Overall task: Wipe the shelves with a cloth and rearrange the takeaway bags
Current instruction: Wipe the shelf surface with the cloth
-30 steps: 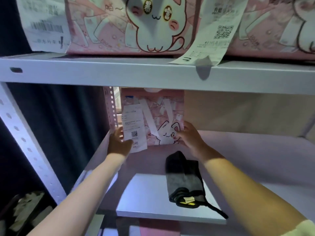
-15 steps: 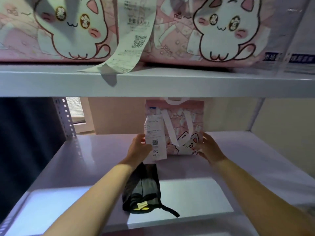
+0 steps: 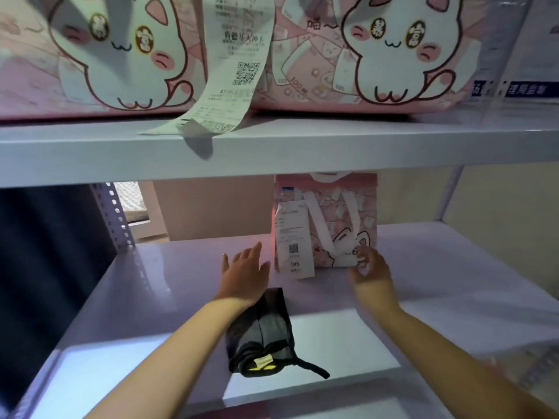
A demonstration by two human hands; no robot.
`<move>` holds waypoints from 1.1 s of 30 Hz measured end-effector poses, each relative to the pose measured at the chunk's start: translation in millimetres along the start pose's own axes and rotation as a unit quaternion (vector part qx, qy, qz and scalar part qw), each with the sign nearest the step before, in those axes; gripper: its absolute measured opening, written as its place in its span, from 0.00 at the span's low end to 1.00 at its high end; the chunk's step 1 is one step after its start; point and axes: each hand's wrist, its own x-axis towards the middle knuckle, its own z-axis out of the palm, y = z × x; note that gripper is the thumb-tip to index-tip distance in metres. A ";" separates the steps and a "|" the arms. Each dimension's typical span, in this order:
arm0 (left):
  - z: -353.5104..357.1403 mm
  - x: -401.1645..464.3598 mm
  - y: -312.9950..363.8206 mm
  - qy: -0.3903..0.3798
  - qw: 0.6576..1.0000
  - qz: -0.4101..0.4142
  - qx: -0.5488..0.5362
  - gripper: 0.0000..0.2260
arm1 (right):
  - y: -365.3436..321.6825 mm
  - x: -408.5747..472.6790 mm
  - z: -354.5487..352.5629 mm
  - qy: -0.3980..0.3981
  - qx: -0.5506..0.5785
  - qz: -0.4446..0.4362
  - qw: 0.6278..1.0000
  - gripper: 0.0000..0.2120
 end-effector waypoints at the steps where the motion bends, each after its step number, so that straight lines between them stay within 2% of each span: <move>1: 2.2 -7.9 -12.7 0.002 1.000 0.007 0.013 0.24 | -2.4 -13.7 7.4 -0.024 0.017 -0.006 1.000 0.18; 4: 3.2 -31.9 -53.0 -0.007 0.999 0.004 0.044 0.25 | -11.8 -49.0 38.7 -0.177 0.030 -0.028 0.983 0.16; 6: 0.0 -44.7 -83.1 -0.009 0.998 -0.007 0.057 0.28 | -15.9 -63.7 63.4 -0.269 -0.039 -0.085 0.959 0.18; 9: -8.9 -65.6 -125.2 -0.005 0.997 -0.015 0.074 0.33 | -21.5 -74.0 97.7 -0.337 -0.184 -0.187 0.904 0.27; 11: -14.2 -78.5 -149.2 0.014 0.996 -0.009 0.092 0.28 | -20.6 -76.8 115.2 -0.349 -0.237 -0.197 0.885 0.30; 15: -26.6 -93.3 -186.1 0.059 0.989 -0.005 0.133 0.24 | -11.6 -90.5 127.6 -0.352 -0.311 -0.192 0.862 0.48; 17: -26.3 -98.3 -200.6 0.066 0.989 -0.007 0.135 0.26 | -14.8 -104.0 127.8 -0.372 -0.316 -0.197 0.850 0.46; 20: -23.4 -103.1 -206.6 0.038 0.988 -0.017 0.146 0.28 | -26.8 -118.0 136.5 -0.411 -0.320 -0.187 0.833 0.44; 26: -21.2 -104.0 -207.7 0.043 0.989 -0.026 0.137 0.25 | -45.5 -102.1 184.6 -0.392 -0.324 -0.201 0.838 0.39; 28: -22.1 -106.1 -206.1 0.052 0.990 -0.028 0.129 0.22 | -50.0 -87.5 199.3 -0.387 -0.338 -0.212 0.831 0.37; 33: -29.1 -115.0 -208.9 0.082 0.986 -0.026 0.145 0.16 | -57.9 -47.7 237.6 -0.373 -0.324 -0.217 0.842 0.35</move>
